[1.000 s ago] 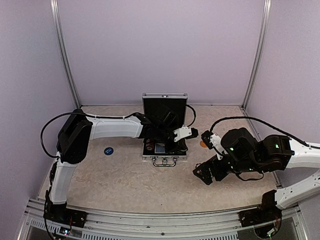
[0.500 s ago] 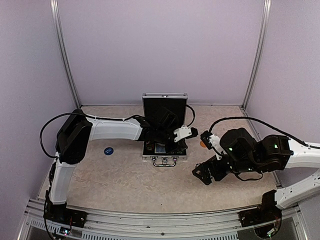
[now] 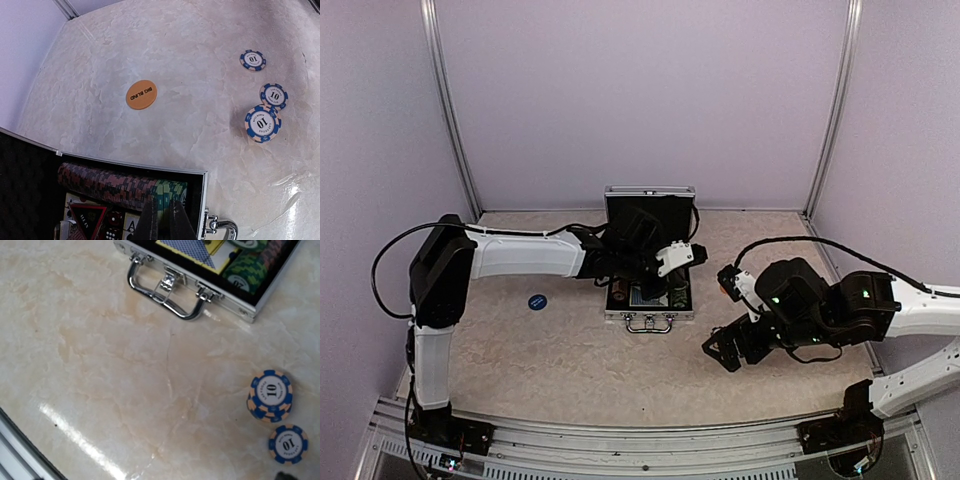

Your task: Pack up texas hold em set

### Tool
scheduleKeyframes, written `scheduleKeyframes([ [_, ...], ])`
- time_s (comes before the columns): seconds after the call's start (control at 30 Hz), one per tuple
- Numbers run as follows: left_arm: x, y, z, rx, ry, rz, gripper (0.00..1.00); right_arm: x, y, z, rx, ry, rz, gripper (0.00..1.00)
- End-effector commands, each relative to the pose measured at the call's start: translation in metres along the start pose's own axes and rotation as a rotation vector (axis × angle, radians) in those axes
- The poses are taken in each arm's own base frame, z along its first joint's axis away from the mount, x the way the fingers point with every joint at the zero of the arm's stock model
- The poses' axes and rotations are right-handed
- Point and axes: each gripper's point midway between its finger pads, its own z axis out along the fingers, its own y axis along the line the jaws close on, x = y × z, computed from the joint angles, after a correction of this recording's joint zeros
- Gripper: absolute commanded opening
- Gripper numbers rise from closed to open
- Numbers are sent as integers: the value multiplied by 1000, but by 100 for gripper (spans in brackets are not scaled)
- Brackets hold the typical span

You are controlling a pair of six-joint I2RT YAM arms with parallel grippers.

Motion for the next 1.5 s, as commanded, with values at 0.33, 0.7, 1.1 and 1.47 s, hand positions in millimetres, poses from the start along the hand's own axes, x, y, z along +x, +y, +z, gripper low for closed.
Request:
scheduleKeyframes([
  [0.33,9,-16,20,70,62,10,0,0,-3,-1,-3,-5,13,100],
  [0.7,26,-19,38,82,103,3,0,-3,-2,1,3,5,-1,100],
  [1.1,18,1,31,-23,98,-14,61,1,-15,10,76,56,19,100],
  [1.47,-23,43,-31,-297,10,-248,91,25,-70,23,265,203,148,99],
])
